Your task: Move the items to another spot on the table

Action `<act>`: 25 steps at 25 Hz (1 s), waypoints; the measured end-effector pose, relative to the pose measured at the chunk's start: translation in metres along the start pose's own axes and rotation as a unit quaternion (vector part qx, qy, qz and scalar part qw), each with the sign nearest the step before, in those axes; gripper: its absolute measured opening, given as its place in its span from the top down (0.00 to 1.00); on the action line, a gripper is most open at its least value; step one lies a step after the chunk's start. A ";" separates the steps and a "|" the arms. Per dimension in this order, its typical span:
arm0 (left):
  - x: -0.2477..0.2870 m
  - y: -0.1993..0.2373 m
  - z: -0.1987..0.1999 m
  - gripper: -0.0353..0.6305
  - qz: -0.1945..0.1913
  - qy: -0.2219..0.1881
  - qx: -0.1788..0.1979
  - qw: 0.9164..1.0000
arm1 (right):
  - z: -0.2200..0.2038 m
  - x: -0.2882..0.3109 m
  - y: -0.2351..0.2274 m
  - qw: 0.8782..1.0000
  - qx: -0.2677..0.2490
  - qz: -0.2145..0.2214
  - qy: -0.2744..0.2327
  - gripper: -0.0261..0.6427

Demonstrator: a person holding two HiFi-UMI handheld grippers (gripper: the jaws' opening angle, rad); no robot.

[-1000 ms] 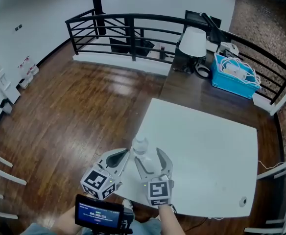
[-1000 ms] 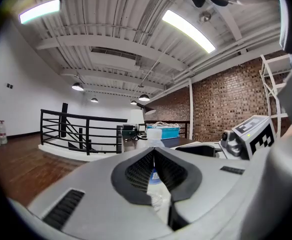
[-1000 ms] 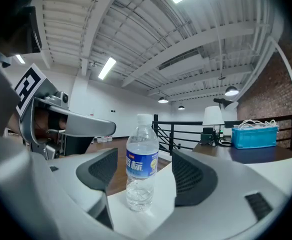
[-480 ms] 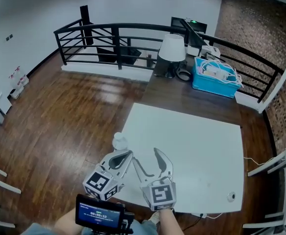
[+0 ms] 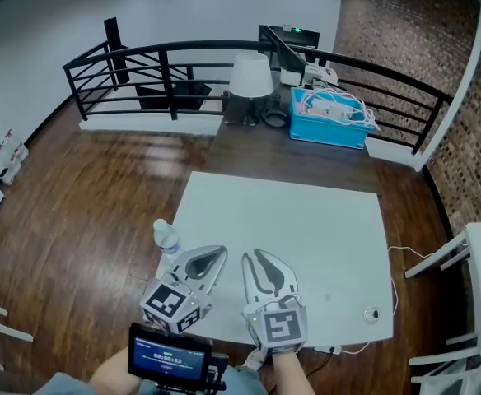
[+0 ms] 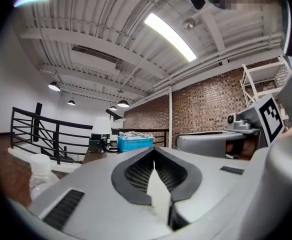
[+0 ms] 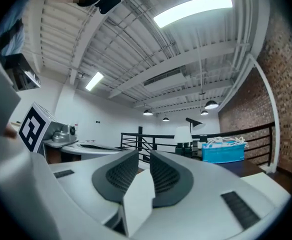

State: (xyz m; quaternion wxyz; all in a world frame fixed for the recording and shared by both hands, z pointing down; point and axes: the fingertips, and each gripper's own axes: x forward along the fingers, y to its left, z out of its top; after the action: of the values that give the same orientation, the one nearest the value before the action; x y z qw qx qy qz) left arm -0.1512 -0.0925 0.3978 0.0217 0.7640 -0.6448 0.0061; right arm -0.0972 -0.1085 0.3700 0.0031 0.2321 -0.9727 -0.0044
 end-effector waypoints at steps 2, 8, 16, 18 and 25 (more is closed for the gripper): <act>0.010 -0.016 0.005 0.94 -0.015 0.005 -0.003 1.000 | 0.002 -0.009 -0.013 1.000 0.000 -0.016 0.003 0.90; 0.035 -0.043 0.016 0.94 -0.038 0.007 -0.008 0.999 | 0.006 -0.027 -0.046 0.999 0.018 -0.031 -0.006 0.96; 0.044 -0.050 0.017 0.94 -0.045 0.002 -0.007 0.999 | 0.007 -0.032 -0.059 0.999 0.008 -0.035 -0.003 0.96; 0.045 -0.047 0.018 0.94 -0.039 0.000 -0.010 0.999 | 0.007 -0.031 -0.061 0.999 0.007 -0.037 -0.003 0.96; 0.041 -0.052 0.018 0.94 -0.042 0.000 -0.004 0.999 | 0.005 -0.031 -0.061 0.999 0.006 -0.039 -0.003 0.96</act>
State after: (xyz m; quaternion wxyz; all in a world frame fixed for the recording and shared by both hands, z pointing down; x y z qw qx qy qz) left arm -0.0929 -0.1248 0.3797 0.0254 0.7901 -0.6124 0.0024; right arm -0.0419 -0.1492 0.3648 -0.0019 0.2696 -0.9630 0.0006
